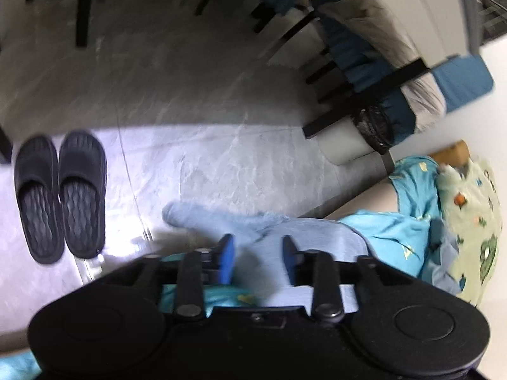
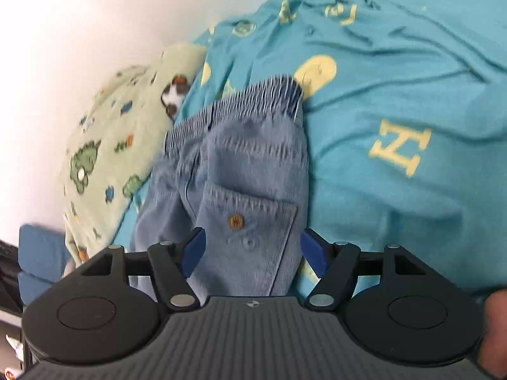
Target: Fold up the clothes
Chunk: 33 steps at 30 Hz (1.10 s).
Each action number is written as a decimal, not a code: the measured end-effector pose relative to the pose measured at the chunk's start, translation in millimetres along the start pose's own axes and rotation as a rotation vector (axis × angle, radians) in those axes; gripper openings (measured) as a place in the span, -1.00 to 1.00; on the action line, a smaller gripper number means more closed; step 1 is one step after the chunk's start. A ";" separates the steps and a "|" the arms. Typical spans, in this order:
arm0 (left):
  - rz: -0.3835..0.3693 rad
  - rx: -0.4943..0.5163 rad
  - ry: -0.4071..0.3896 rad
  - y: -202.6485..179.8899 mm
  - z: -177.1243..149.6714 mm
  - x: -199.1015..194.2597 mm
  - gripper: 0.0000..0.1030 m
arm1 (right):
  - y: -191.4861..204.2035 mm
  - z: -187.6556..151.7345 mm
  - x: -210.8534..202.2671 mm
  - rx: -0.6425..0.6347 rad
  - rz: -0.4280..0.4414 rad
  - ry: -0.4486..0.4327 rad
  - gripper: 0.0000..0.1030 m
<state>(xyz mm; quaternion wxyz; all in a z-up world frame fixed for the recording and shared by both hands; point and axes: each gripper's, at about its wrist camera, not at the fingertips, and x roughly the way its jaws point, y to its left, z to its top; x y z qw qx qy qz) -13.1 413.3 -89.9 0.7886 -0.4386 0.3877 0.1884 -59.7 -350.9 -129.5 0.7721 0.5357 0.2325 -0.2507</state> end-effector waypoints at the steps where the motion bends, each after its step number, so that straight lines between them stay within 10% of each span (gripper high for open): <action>1: -0.005 0.036 -0.021 -7.8 -2.4 -9.4 -0.27 | -0.1 3.1 0.3 0.000 -0.007 -0.009 0.36; 10: -0.204 0.439 -0.106 -136.9 -66.8 -66.9 0.20 | 8.0 72.4 25.6 0.082 0.079 0.073 0.40; 17: -0.369 0.637 0.016 -238.0 -157.3 -45.9 0.20 | 6.0 94.0 51.0 -0.053 -0.068 0.036 0.44; 22: -0.347 0.760 0.089 -284.3 -211.1 -18.2 0.20 | -2.9 83.7 80.9 -0.086 -0.160 0.056 0.43; 33: -0.278 0.816 0.115 -300.9 -258.2 22.2 0.20 | -0.6 88.4 94.8 -0.066 -0.053 -0.039 0.44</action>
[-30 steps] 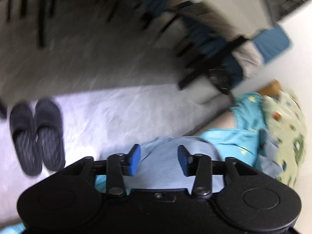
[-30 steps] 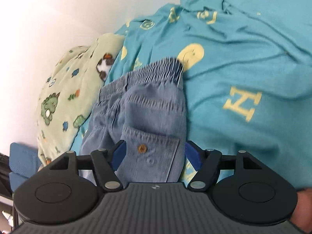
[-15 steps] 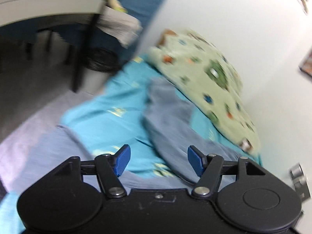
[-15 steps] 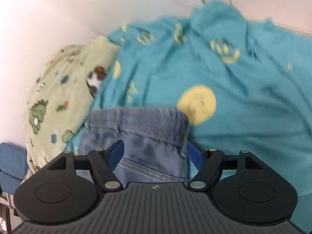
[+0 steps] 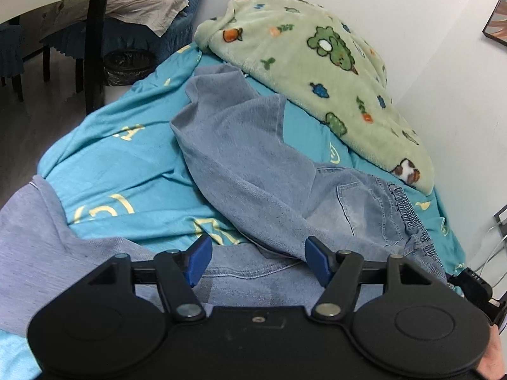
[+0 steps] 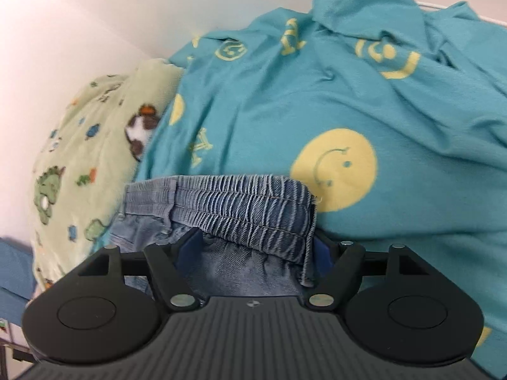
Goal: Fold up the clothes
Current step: 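Grasp the elastic waistband with the right gripper and lift it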
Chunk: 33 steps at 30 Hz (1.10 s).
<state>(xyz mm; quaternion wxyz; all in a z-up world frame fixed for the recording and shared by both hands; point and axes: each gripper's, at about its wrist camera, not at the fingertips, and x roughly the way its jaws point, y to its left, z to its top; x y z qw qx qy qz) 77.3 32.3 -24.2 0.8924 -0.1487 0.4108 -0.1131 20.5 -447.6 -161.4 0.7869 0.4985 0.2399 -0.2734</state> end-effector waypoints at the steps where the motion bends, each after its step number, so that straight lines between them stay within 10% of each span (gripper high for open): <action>1: 0.001 -0.004 -0.001 -0.5 -1.6 0.5 0.20 | 2.0 0.4 -0.7 0.000 0.012 -0.010 0.42; 10: -0.010 -0.029 -0.019 -3.8 -6.6 14.2 0.20 | 32.4 -1.7 -26.1 -0.113 0.260 -0.130 0.33; 19: -0.003 -0.043 -0.022 6.3 -11.2 20.1 0.20 | 1.6 0.9 2.2 0.052 0.102 -0.028 0.30; 24: 0.038 -0.035 -0.032 9.2 -13.8 22.1 0.20 | 10.7 -1.1 2.8 -0.023 0.056 -0.027 -0.49; 33: 0.007 -0.028 -0.059 9.4 -14.7 13.6 0.20 | 55.4 8.8 -62.9 -0.177 0.201 -0.289 -0.69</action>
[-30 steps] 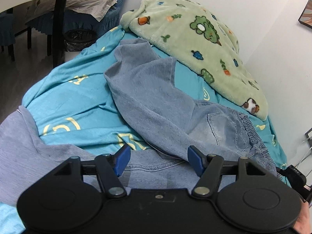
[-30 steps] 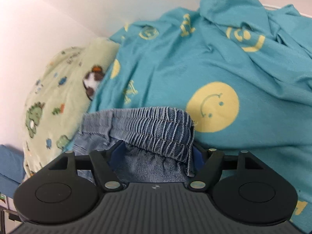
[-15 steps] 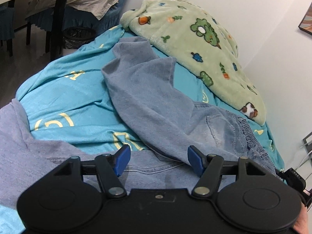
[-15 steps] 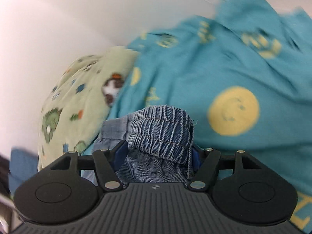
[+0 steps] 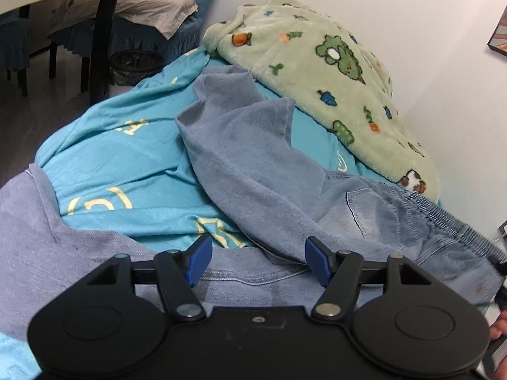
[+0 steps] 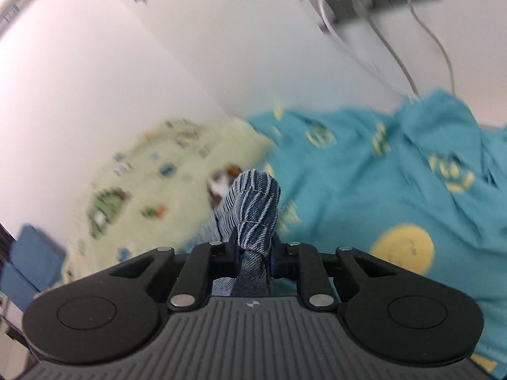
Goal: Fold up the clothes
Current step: 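Grasp the elastic waistband with the right gripper and lift it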
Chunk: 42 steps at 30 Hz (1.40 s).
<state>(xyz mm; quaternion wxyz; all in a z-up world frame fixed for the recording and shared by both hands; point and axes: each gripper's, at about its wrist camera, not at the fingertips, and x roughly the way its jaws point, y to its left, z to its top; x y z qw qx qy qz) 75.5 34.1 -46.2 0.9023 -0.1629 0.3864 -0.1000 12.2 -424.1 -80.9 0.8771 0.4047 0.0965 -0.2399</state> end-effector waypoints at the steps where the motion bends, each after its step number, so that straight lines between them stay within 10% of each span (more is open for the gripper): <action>1: 0.004 0.006 -0.001 -1.0 -0.2 -0.7 0.20 | -2.1 5.5 -1.2 0.017 0.006 -0.019 -0.69; 13: 0.021 0.035 0.040 -4.1 -3.3 10.0 0.20 | -83.3 -13.7 58.0 0.122 -0.341 0.148 -0.66; 21: 0.011 0.071 0.057 -11.6 -8.5 9.9 0.20 | -69.3 -12.6 16.3 0.218 -0.253 0.159 -0.05; 28: -0.048 0.071 0.063 -11.5 -11.6 0.3 0.24 | -15.1 -25.9 -44.5 -0.004 -0.220 0.124 0.09; 37: -0.111 -0.021 0.050 2.2 -0.9 -19.5 0.25 | -24.9 -102.9 -41.0 0.186 -0.133 0.514 0.30; 42: -0.193 -0.240 -0.021 44.8 35.2 -75.6 0.25 | -18.0 -117.3 -20.9 0.181 -0.067 0.577 0.26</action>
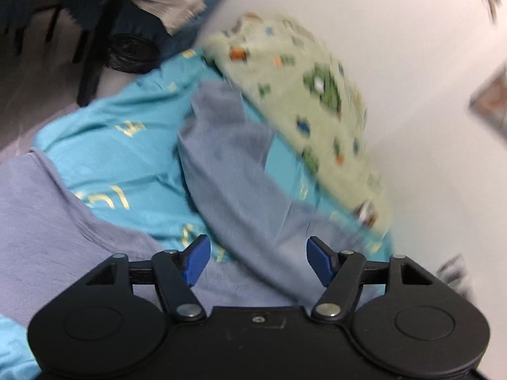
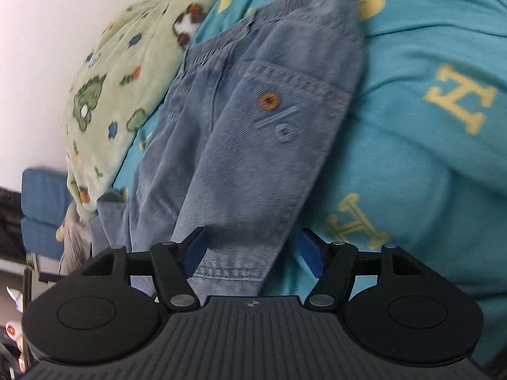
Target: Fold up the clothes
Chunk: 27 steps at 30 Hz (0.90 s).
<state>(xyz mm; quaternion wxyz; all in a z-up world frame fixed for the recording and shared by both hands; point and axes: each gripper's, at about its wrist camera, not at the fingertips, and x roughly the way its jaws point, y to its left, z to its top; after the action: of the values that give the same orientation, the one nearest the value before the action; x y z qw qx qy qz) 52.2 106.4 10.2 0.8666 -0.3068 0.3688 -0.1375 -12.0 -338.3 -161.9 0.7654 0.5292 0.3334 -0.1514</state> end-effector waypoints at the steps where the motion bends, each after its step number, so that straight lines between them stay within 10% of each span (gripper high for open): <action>1: -0.001 -0.029 -0.027 6.0 11.1 -17.2 0.25 | 0.8 0.1 3.2 -0.007 -0.002 0.002 0.08; 9: 0.126 -0.178 -0.168 86.7 66.3 -137.9 0.32 | 7.0 -2.3 -18.6 -0.052 0.001 -0.074 -0.79; 17: 0.237 -0.480 -0.043 214.4 32.6 -142.3 0.28 | -18.4 -10.6 -27.1 0.032 -0.136 -0.056 -0.82; 27: 0.157 -0.670 0.154 291.4 -14.0 -88.5 0.16 | -7.4 -18.2 -32.1 -0.065 -0.185 -0.088 -0.68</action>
<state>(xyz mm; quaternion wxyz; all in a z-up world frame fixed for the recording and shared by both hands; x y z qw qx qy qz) -15.5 367.0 -132.8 0.6952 -0.5337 0.4802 0.0355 -46.2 -328.5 -149.6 0.7789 0.4639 0.3515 -0.2335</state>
